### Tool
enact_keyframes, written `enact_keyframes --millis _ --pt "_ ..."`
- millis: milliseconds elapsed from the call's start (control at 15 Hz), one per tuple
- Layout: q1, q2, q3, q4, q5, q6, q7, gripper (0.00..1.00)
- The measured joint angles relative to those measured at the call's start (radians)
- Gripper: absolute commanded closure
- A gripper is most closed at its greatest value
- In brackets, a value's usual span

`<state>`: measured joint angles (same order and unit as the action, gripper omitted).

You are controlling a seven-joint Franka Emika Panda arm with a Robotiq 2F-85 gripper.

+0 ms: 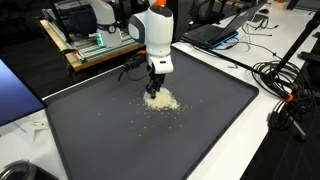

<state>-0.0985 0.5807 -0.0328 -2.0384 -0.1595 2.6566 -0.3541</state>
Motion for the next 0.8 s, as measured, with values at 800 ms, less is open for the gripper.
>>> enact_keyframes --millis 800 --pt "-0.039 -0.005 0.029 0.002 0.003 0.000 -0.014 0.93"
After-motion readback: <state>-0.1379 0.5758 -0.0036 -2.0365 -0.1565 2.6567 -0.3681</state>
